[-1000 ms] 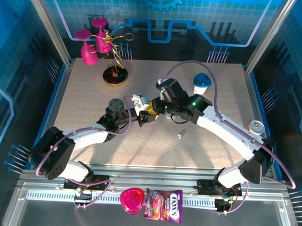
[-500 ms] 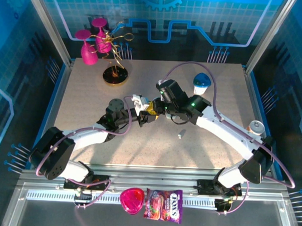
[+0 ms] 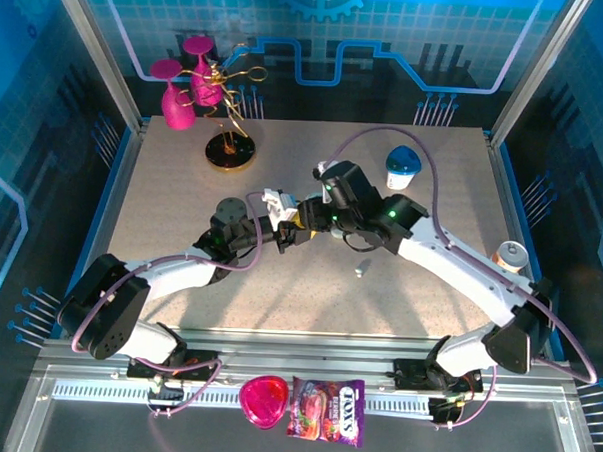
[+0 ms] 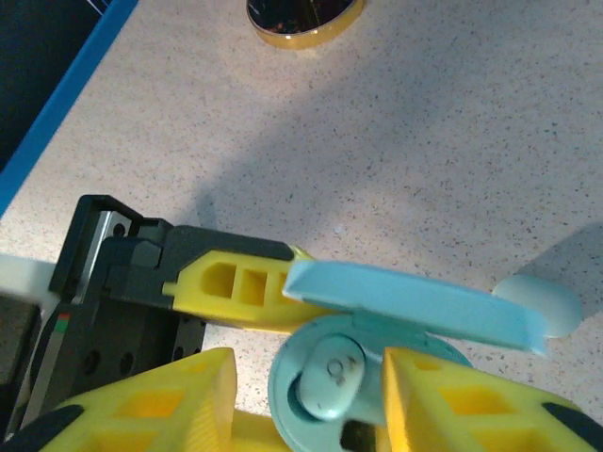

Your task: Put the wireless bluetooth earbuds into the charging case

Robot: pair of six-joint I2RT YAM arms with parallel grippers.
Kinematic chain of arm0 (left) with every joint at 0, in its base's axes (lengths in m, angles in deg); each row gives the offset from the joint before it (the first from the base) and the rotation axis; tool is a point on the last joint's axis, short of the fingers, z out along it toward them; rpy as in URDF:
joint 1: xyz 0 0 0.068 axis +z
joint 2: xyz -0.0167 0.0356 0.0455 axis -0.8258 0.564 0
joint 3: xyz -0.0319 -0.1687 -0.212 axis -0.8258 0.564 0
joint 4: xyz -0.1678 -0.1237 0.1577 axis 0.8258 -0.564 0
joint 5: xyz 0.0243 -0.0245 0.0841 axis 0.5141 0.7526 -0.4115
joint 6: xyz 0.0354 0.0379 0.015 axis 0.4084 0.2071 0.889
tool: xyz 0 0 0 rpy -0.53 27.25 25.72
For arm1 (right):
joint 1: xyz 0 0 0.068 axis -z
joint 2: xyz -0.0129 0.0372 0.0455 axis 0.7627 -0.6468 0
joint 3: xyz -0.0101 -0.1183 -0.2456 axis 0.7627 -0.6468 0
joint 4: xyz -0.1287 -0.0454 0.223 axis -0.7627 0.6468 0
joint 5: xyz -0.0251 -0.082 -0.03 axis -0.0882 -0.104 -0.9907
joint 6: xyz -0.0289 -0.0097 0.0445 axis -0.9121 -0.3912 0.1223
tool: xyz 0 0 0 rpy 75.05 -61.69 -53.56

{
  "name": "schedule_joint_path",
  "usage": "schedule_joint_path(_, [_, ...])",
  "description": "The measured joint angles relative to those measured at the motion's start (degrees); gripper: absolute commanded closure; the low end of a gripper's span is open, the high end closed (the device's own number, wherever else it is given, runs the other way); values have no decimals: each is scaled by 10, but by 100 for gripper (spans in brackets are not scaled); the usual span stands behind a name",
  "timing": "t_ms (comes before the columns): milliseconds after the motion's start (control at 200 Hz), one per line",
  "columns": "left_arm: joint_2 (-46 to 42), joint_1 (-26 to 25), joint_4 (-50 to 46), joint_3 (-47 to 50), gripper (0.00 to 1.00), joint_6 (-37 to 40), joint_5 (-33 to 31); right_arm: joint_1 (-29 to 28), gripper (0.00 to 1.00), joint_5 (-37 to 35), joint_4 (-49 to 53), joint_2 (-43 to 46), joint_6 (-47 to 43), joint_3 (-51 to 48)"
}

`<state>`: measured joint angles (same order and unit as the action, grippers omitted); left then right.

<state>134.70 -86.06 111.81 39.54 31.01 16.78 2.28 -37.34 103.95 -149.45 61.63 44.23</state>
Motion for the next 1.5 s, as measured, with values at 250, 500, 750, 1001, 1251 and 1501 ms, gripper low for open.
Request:
schedule_joint_path(250, [-14, 0, 10, 0, 68, -6, 5, 28, 42, 25, -15, 132, 5, -65])
schedule_joint_path(500, [-15, 0, 49, 18, 68, -4, 54, 89, 21, 44, -19, 195, 9, -74])
schedule_joint_path(750, [-21, 0, 85, 27, 68, 6, 102, 123, 20, 83, 8, 150, 12, -40])
schedule_joint_path(1001, [-28, -1, 100, 28, 68, 6, 126, 138, 21, 125, 14, 108, 5, -16])
schedule_joint_path(1251, [-28, -1, 115, 28, 68, 5, 128, 149, 21, 174, 16, 100, -6, -31])
schedule_joint_path(1501, [-28, -2, 118, 28, 68, 2, 128, 151, 21, 209, 16, 127, -11, -89])
